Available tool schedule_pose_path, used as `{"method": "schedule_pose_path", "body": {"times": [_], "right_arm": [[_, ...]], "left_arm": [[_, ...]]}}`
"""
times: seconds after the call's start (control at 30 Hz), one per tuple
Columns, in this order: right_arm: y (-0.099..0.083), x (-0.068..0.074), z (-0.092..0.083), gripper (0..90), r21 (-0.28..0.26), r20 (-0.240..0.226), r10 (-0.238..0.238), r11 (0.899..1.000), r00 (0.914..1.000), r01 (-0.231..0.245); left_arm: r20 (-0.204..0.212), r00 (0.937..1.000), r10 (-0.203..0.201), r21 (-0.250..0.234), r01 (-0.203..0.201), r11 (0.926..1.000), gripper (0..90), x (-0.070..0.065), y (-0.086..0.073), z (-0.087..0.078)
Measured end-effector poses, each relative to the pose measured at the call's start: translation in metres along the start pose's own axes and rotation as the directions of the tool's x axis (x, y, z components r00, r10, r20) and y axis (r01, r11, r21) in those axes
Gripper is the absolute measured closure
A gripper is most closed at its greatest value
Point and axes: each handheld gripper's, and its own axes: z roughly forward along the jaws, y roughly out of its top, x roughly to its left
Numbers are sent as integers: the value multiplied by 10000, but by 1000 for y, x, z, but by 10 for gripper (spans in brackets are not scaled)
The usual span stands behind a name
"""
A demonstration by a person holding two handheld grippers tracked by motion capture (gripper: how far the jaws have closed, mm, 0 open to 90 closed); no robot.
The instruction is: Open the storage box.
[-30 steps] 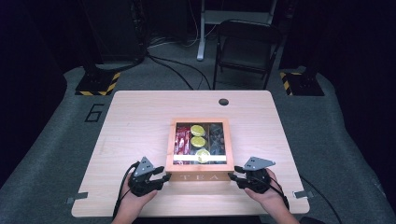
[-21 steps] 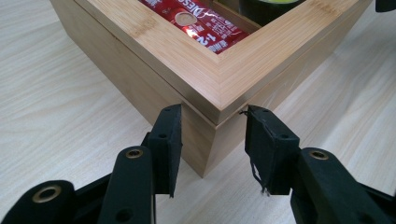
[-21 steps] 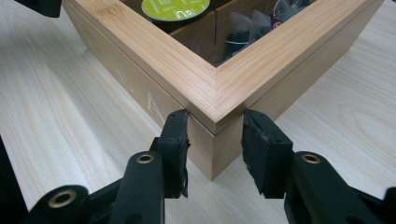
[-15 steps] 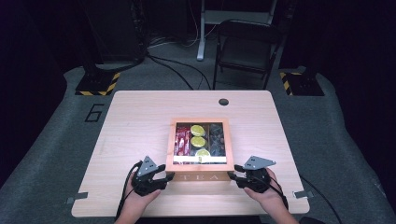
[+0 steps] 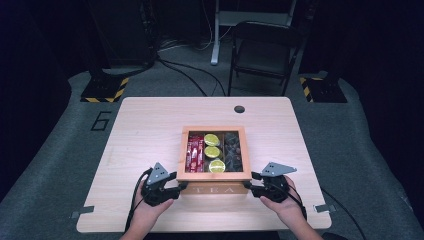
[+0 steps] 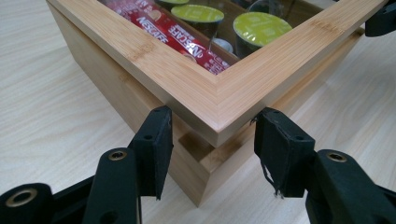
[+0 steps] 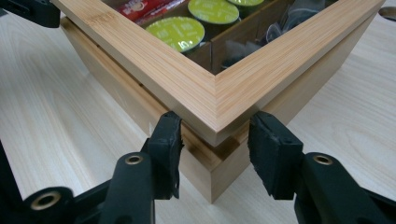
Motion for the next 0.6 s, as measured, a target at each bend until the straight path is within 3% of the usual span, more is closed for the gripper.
{"method": "schedule_pose_path", "body": {"times": [0.2, 0.43, 0.6], "right_arm": [[21, -3, -8, 509, -128, 153, 43, 9999, 9999, -41], [38, -7, -14, 484, -215, 355, -106, 9997, 9993, 113], [46, -8, -16, 472, -350, 529, -205, 9991, 9984, 224]], "left_arm": [[-107, 9996, -257, -266, 254, 9993, 444, 3, 20, -5], [-456, 9989, 127, -309, -141, 9994, 434, 5, 35, -13], [-551, 9983, 166, -433, -190, 9989, 434, 6, 45, -16]]}}
